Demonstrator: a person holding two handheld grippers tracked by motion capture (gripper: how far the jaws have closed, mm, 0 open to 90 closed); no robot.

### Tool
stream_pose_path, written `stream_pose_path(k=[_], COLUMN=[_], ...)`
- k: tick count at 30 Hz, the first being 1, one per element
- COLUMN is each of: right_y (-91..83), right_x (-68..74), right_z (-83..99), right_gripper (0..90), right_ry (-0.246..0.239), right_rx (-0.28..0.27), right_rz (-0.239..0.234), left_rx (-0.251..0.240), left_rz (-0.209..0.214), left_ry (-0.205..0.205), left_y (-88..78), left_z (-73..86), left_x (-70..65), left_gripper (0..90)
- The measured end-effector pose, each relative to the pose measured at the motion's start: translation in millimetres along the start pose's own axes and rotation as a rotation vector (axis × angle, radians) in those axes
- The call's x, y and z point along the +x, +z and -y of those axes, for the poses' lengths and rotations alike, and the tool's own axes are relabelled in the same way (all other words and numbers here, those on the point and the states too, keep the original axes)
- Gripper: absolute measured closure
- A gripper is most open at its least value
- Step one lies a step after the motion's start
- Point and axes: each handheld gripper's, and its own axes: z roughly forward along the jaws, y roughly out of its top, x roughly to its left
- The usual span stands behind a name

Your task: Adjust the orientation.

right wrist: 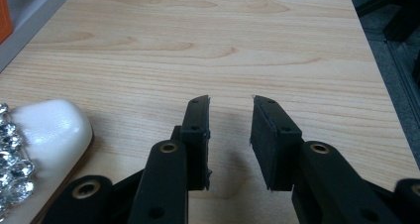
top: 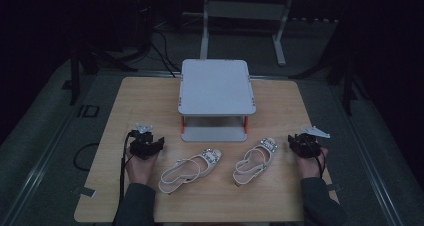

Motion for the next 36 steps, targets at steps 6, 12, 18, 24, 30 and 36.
stream_pose_path(k=[6, 12, 18, 24, 30, 36], right_y=[-0.9, -0.2, -2.1, -3.4, -4.1, -5.1], right_x=[2.3, 3.8, 5.0, 5.1, 4.1, 1.6], right_z=[-1.5, -1.8, -2.7, -2.7, -2.2, -1.7], right_gripper=[65.9, 63.4, 62.1, 61.6, 61.7, 61.3], right_ry=[-0.008, -0.019, -0.028, -0.026, -0.022, -0.013], right_rx=[-0.009, -0.010, -0.010, -0.013, -0.016, -0.019], right_rz=[-0.004, -0.010, -0.014, -0.011, -0.009, -0.008], left_rx=[-0.037, -0.058, -0.045, -0.062, 0.001, 0.068], left_rz=[0.054, 0.104, 0.123, 0.187, 0.243, 0.268], left_ry=[-0.014, 0.033, 0.122, 0.192, 0.247, 0.335], left_y=[-17.9, -44.6, -70.2, -95.1, -96.1, -85.5], left_z=[-3.5, -11.9, -15.7, -19.3, -19.1, -14.8], left_x=[0.3, -5.7, -22.6, -43.2, -67.9, -90.6], left_gripper=[55.7, 56.3, 56.2, 57.7, 60.6, 62.0])
